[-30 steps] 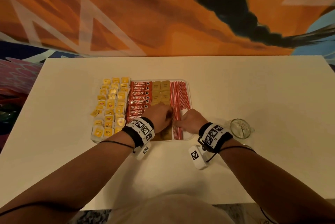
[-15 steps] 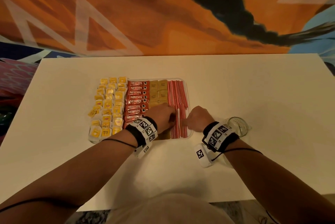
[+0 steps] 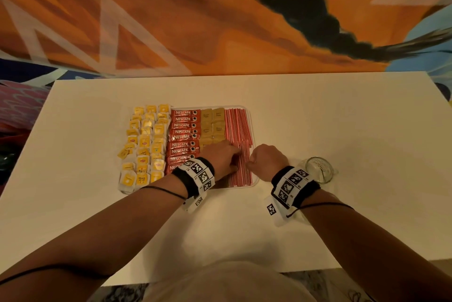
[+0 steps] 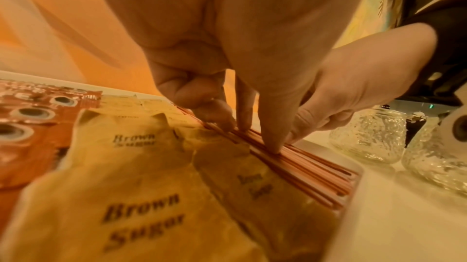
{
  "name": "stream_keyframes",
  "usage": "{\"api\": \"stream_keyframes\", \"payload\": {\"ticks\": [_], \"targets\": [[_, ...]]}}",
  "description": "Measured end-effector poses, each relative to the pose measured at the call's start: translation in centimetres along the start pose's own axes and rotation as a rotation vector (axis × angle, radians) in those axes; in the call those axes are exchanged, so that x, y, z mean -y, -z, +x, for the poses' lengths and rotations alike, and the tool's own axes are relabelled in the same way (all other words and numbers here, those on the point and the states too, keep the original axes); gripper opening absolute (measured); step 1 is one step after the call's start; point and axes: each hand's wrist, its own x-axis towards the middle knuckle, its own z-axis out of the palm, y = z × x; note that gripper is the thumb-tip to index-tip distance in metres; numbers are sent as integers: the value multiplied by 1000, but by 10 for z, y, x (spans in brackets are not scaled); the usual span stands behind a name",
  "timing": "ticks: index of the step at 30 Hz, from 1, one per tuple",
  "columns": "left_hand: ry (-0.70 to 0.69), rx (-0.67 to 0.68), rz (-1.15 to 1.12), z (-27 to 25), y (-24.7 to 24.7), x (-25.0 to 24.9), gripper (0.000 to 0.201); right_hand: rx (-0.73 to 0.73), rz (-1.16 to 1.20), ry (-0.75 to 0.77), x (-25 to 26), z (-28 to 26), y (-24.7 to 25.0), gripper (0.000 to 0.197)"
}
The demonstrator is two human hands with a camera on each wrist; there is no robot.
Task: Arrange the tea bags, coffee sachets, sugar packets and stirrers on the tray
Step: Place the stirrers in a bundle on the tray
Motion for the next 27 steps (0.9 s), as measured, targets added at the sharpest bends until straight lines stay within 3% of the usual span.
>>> {"api": "stream_keyframes", "payload": {"ticks": [7, 13, 22, 27], "targets": [[36, -3, -27, -5, -1, 8, 53, 2, 21, 48, -6, 0, 3, 18], [70, 28, -14, -10, -7, 15, 64, 21, -40, 158, -12, -3, -1, 48], [110, -1, -18, -14, -12, 18, 64, 10, -8, 157, -15, -11, -1, 48], [97, 14, -21, -15, -16, 17, 52, 13, 38, 177, -17, -12, -5, 49]]}}
